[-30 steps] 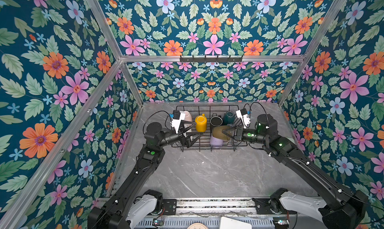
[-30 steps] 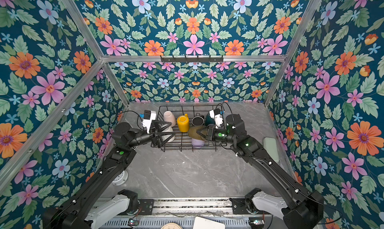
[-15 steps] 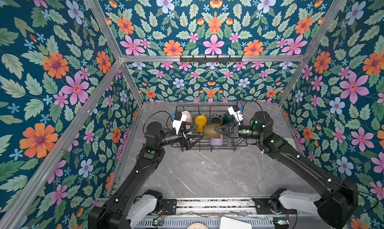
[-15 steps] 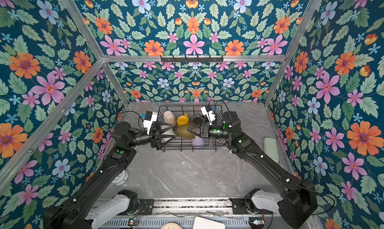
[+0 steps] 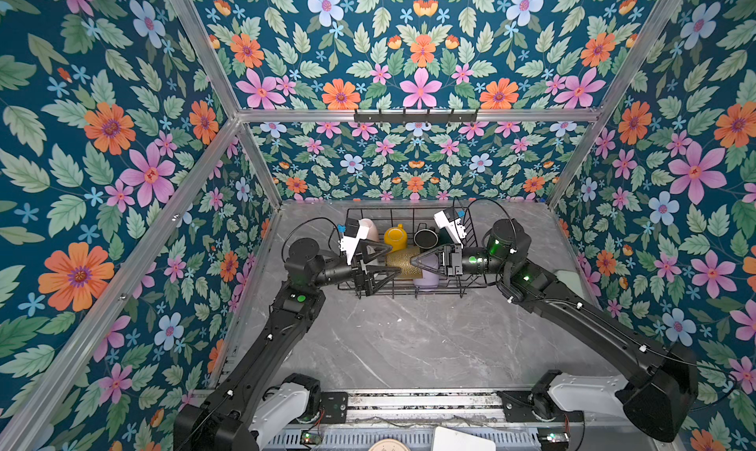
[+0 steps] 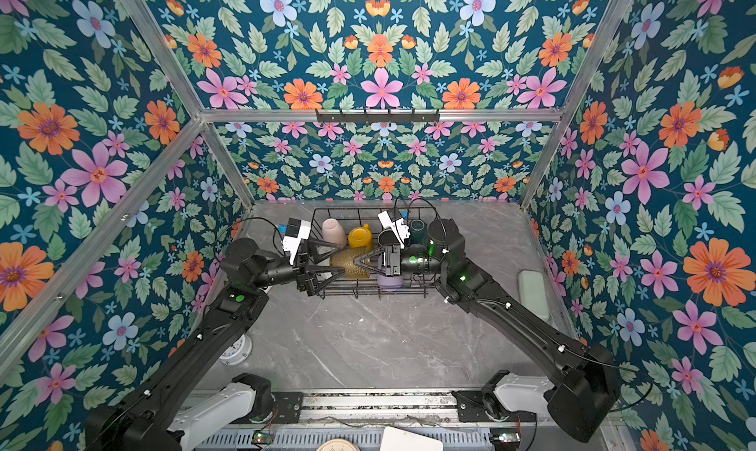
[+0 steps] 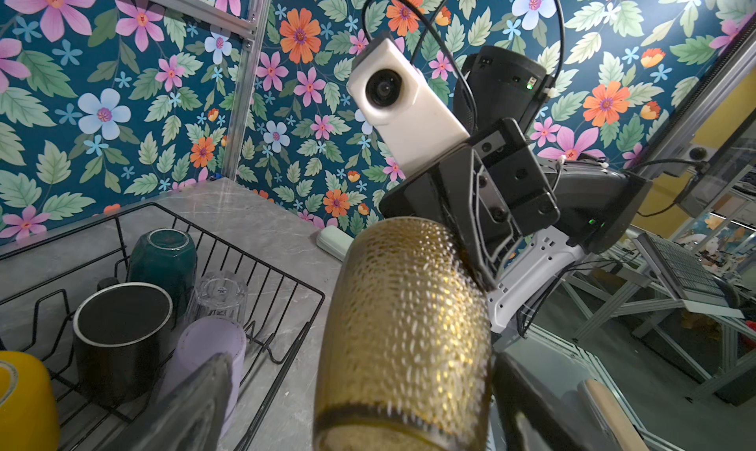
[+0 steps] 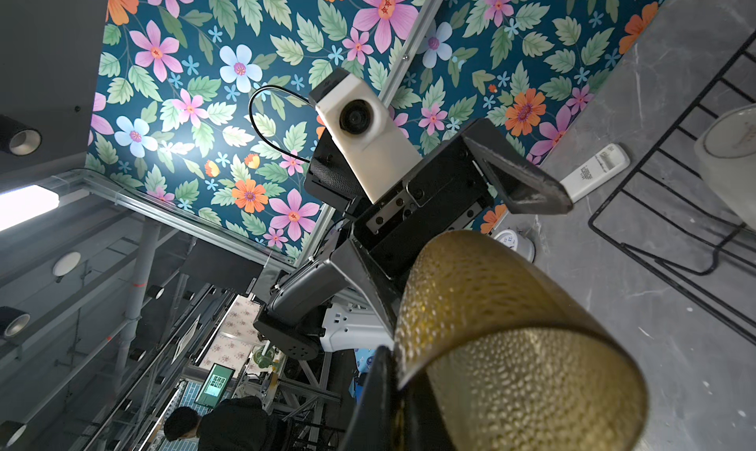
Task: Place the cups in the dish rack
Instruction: 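Close the left gripper on the olive glass held by the right gripper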
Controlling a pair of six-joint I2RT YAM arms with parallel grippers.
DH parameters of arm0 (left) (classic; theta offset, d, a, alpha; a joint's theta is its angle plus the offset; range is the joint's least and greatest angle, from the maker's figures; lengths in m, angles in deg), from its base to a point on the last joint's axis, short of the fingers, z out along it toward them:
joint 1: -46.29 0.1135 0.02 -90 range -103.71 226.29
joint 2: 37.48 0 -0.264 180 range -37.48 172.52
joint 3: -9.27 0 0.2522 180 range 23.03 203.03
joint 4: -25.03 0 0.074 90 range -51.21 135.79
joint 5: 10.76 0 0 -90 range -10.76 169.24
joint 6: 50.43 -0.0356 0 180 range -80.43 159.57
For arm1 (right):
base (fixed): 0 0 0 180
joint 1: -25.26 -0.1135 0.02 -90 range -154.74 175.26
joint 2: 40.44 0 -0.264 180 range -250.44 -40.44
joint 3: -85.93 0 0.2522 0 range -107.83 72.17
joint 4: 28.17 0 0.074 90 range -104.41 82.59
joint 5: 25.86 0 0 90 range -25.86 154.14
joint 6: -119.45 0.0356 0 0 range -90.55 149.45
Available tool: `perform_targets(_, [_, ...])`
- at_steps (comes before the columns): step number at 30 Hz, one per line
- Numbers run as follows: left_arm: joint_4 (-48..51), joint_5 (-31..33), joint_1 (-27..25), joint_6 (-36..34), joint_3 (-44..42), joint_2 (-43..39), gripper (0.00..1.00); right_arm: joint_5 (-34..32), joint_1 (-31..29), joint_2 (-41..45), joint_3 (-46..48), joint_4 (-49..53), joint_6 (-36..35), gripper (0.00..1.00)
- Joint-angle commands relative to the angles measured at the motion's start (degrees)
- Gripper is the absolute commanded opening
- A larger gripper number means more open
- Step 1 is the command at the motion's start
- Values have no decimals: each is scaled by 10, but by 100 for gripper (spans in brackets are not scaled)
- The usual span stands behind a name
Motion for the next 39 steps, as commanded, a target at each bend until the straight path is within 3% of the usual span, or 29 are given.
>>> perform_targets(1, [-1, -17, 0, -8, 3, -1, 100, 13, -4, -8, -4, -54, 23, 0])
perform_targets(26, [-25, -49, -4, 5, 4, -1, 86, 34, -9, -63, -1, -164, 112, 0])
perform_targets(39, [-30, -48, -5, 10, 0, -5, 48, 29, -8, -71, -7, -171, 121, 0])
